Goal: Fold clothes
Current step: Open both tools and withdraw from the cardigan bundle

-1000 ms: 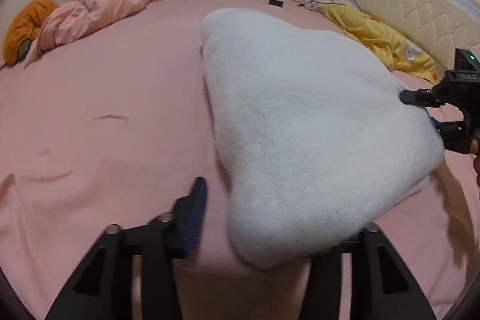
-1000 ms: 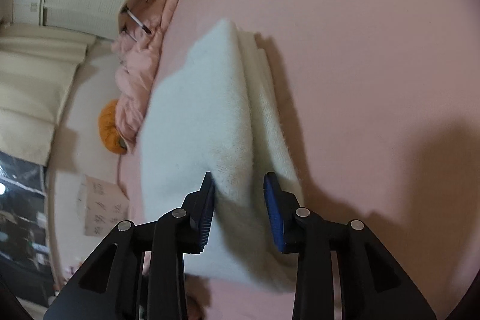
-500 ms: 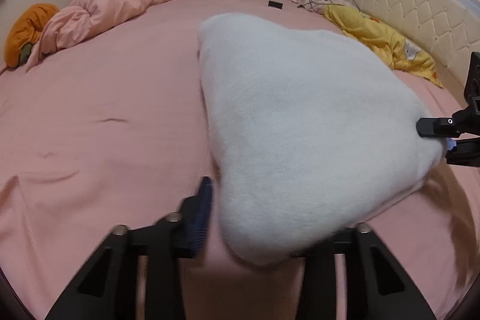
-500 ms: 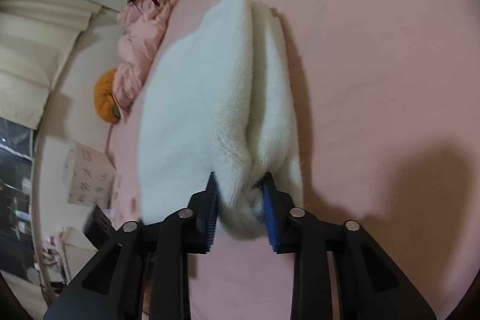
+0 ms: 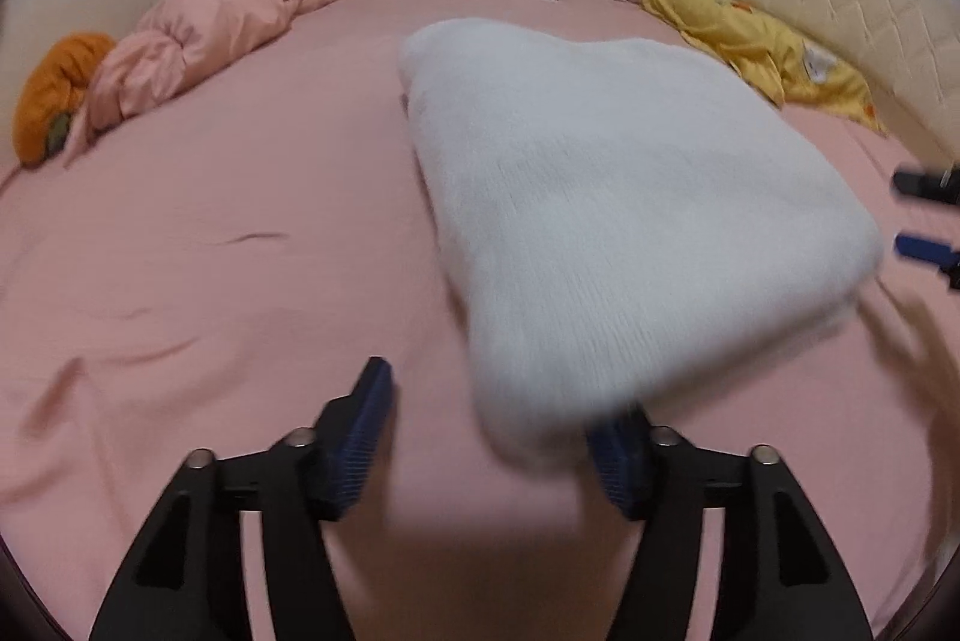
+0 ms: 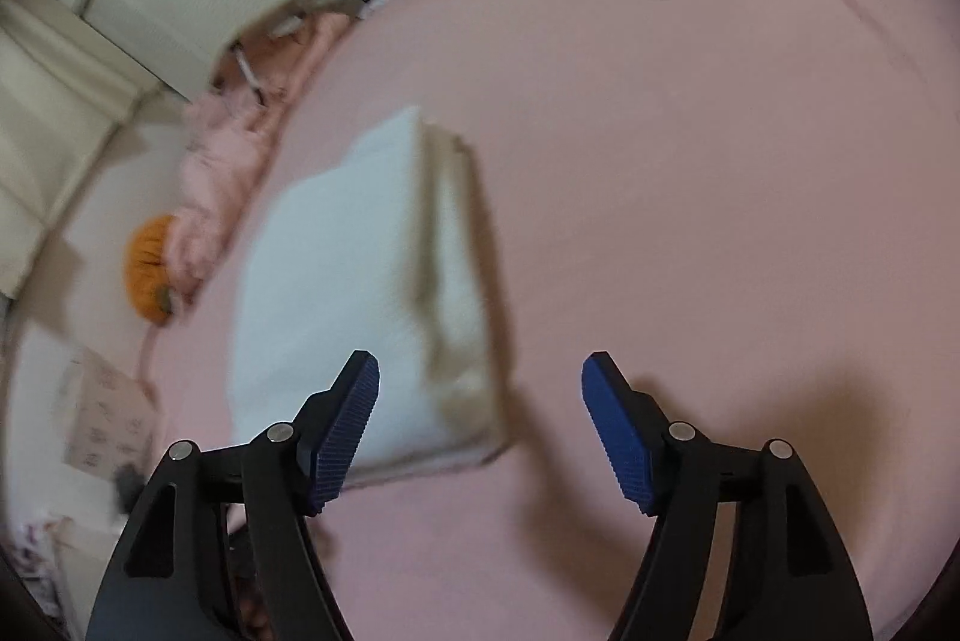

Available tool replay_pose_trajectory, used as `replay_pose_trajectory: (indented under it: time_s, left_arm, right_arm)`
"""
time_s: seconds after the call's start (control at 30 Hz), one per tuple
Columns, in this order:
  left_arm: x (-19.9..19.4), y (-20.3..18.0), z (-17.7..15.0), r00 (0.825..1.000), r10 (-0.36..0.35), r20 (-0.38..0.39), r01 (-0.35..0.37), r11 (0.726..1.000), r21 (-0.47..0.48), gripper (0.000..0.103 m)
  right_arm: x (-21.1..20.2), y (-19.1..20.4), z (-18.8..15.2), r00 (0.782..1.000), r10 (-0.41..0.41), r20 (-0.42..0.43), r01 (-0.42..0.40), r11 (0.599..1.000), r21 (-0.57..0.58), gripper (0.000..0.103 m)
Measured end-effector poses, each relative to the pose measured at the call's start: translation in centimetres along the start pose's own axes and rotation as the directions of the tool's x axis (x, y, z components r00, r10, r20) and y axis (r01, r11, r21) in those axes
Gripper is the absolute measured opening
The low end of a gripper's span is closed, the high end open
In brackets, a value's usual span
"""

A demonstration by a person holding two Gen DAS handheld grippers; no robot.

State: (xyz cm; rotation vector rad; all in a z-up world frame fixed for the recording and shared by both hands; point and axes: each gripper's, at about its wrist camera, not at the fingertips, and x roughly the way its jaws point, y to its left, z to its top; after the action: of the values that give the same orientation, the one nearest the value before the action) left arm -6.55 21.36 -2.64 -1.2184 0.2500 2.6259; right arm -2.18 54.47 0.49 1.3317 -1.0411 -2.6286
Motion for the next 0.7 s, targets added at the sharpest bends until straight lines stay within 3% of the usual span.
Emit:
replay_pose_trajectory:
  time_s: [0.1, 0.2, 0.3, 0.4, 0.43, 0.6, 0.7]
  left_arm:
    - [-2.5, -0.4, -1.4, 0.997, 0.073, -0.012, -0.072, 0.997, 0.031, 0.080]
    - [-5.5, 0.1, -2.6, 0.998, 0.048, -0.049, -0.050, 0.998, -0.032, 0.080]
    - [-8.4, 0.9, -3.7, 0.998, 0.044, -0.047, -0.048, 0.994, -0.097, 0.082]
    - [-10.8, 1.4, -5.0, 0.994, 0.105, 0.003, -0.104, 0.986, -0.132, 0.089]
    - [-11.2, 1.5, -5.6, 0.993, 0.113, 0.015, -0.110, 0.984, -0.138, 0.090]
    - [-11.7, 1.0, -7.9, 0.990, 0.138, 0.017, -0.134, 0.983, -0.123, 0.090]
    - [-12.2, 0.6, -8.1, 0.991, 0.129, 0.023, -0.126, 0.986, -0.106, 0.090]
  right_arm:
    - [-0.9, 2.9, -3.2, 0.994, -0.112, 0.014, 0.113, 0.987, -0.115, 0.071]
    - [-1.1, 7.3, -6.9, 0.962, -0.252, 0.107, 0.273, 0.909, -0.314, 0.071]
    - [-1.8, 10.6, -10.6, 0.916, -0.341, 0.212, 0.399, 0.827, -0.397, 0.071]
    - [-2.6, 11.1, -13.1, 0.919, -0.291, 0.265, 0.379, 0.837, -0.396, 0.072]
    - [-2.9, 11.3, -13.9, 0.920, -0.273, 0.282, 0.371, 0.840, -0.395, 0.078]
    - [-1.5, 11.1, -14.6, 0.930, -0.298, 0.216, 0.364, 0.834, -0.415, 0.081]
    - [-2.2, 10.8, -14.8, 0.931, -0.291, 0.220, 0.358, 0.839, -0.410, 0.081]
